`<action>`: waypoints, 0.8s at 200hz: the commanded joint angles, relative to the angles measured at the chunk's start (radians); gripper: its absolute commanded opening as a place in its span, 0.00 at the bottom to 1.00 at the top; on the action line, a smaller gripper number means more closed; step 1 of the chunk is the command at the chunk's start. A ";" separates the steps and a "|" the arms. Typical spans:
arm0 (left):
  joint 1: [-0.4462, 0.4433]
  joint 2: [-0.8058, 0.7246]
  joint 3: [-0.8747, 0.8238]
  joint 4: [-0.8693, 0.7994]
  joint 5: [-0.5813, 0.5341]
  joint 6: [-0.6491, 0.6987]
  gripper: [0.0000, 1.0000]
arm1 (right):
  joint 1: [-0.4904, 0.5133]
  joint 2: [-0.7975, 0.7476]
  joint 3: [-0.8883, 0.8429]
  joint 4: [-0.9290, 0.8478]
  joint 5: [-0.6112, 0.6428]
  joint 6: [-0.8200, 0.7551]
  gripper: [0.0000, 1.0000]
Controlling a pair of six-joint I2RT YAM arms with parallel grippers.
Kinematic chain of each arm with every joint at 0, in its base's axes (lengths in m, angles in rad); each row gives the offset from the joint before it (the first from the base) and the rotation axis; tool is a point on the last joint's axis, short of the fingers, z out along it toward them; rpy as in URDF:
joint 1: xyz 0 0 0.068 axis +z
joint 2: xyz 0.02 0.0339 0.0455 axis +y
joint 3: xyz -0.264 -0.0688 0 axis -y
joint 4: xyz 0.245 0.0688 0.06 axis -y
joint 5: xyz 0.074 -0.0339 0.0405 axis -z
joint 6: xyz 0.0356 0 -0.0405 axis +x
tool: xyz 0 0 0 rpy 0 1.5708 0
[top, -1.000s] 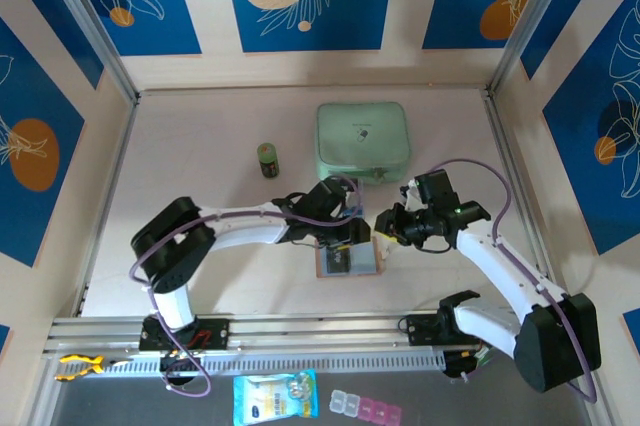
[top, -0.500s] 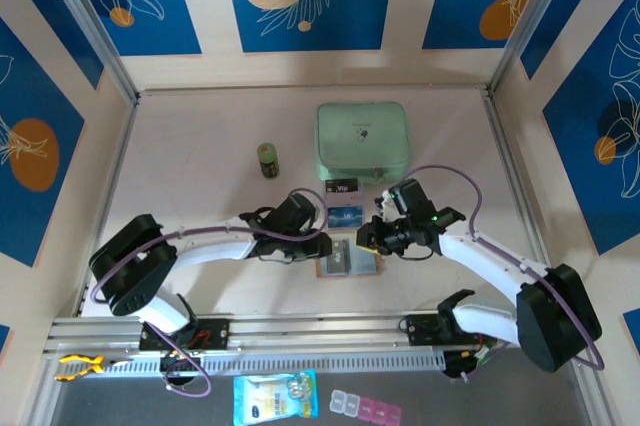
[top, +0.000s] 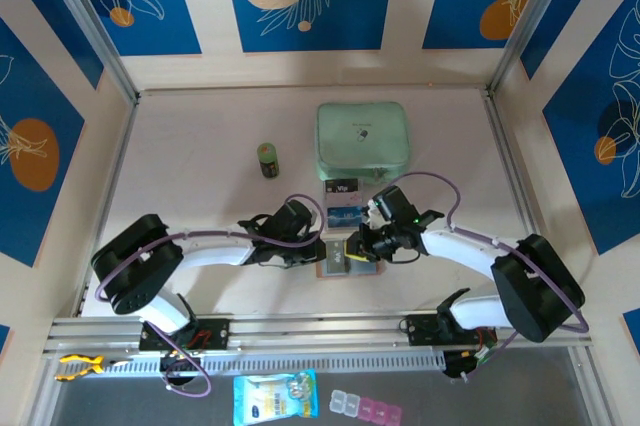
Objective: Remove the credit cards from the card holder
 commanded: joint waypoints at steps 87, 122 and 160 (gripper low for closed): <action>0.007 0.071 0.000 -0.020 0.020 -0.011 0.03 | 0.034 0.088 0.037 0.036 -0.008 0.012 0.22; 0.008 0.071 0.001 -0.032 0.016 -0.010 0.02 | 0.040 0.095 0.051 0.019 0.021 0.003 0.23; 0.009 0.070 0.003 -0.036 0.014 -0.011 0.02 | 0.039 0.127 0.060 0.014 0.024 -0.017 0.23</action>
